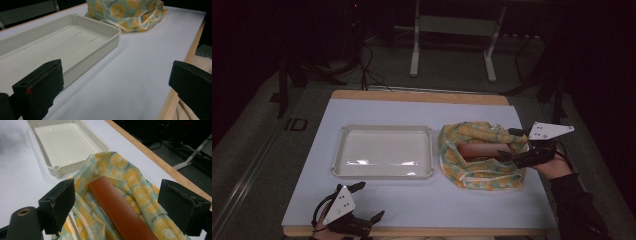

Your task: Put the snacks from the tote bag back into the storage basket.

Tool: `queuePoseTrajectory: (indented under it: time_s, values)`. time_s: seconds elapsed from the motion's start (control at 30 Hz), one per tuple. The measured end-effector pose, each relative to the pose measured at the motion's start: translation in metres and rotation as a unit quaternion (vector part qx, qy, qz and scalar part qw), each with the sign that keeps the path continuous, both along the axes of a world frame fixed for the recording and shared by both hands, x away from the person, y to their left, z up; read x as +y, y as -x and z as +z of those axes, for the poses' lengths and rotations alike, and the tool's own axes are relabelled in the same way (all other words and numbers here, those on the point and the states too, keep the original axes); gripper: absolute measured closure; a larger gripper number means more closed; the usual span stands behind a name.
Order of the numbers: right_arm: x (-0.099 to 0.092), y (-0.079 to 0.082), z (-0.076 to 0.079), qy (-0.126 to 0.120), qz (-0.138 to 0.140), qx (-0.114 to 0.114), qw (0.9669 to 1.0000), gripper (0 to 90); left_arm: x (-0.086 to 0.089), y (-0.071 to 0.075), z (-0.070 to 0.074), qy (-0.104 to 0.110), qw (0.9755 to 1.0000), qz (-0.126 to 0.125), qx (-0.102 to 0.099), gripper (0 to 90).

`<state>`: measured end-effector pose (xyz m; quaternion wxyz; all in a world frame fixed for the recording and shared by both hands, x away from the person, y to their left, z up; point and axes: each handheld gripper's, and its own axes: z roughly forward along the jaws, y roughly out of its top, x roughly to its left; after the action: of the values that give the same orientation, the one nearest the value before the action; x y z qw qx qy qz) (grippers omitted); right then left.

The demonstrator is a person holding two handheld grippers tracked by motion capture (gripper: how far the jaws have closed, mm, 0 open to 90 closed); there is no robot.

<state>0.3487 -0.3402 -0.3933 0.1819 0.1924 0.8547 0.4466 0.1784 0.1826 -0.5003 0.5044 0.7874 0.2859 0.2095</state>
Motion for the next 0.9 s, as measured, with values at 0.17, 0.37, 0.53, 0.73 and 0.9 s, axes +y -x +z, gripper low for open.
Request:
queuePoseTrajectory:
  time_s: [0.17,0.37,0.53,0.73,0.9]
  values:
    - [0.003,-0.014,-0.001,0.009,0.013,0.014,0.9998,14.9,0.0,0.0,0.0,-0.001,1.0,-0.001,0.0,0.0]
    - [0.009,-0.027,-0.004,0.024,0.027,0.021,0.9991,15.1,0.0,0.0,-0.001,-0.001,1.0,-0.001,0.001,0.0]
    - [0.009,-0.038,-0.009,0.033,0.033,0.036,0.9982,17.4,0.001,0.0,-0.001,-0.002,1.0,-0.004,-0.001,0.0]
    - [0.011,-0.046,-0.022,0.077,0.043,0.044,0.9952,20.3,0.0,0.0,-0.001,-0.003,1.0,-0.007,-0.002,0.0]
    - [0.01,-0.053,-0.034,0.11,0.04,0.048,0.992,21.7,0.0,0.0,-0.001,-0.001,1.0,-0.008,-0.003,0.0]
